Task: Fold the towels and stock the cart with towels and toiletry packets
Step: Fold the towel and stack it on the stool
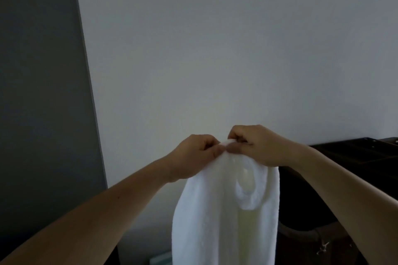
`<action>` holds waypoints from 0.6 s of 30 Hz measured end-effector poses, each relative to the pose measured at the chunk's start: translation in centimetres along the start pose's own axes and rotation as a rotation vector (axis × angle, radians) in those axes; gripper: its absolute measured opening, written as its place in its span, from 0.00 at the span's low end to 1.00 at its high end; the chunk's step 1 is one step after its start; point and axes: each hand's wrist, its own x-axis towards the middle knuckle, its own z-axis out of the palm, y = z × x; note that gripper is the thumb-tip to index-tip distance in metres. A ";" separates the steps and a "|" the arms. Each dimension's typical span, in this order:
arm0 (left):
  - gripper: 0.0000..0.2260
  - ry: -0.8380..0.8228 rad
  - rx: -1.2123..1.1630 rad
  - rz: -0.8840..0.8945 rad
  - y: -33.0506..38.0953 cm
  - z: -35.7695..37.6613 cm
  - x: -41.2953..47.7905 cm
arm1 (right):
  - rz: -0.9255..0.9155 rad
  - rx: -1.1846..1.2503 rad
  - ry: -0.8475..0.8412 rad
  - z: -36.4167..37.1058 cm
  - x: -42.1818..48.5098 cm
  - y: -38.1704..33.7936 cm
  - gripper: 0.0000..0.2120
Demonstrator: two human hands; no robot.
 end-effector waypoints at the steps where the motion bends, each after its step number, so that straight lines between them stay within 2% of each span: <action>1: 0.12 -0.019 -0.038 -0.016 -0.7 -0.1 -0.4 | 0.006 0.018 0.025 -0.2 0.0 0.1 0.07; 4: 0.14 -0.030 -0.091 -0.072 -3.0 -1.0 -1.7 | 0.059 0.068 0.175 -1.4 0.9 0.7 0.08; 7: 0.15 -0.025 -0.009 -0.119 -4.8 -2.3 -2.8 | 0.121 0.015 0.294 -2.4 2.4 1.2 0.07; 9: 0.14 -0.024 0.075 -0.123 -5.7 -2.9 -3.7 | 0.155 -0.005 0.330 -2.9 3.3 1.4 0.08; 11: 0.08 -0.026 0.022 -0.121 -6.5 -2.9 -5.1 | 0.174 -0.003 0.364 -3.4 4.1 1.6 0.08; 15: 0.14 -0.042 -0.039 -0.090 -8.0 -1.9 -7.8 | 0.198 0.005 0.449 -4.4 5.6 1.8 0.08; 18: 0.12 -0.060 -0.030 -0.014 -9.0 -0.9 -9.2 | 0.210 0.000 0.461 -4.4 6.5 1.9 0.08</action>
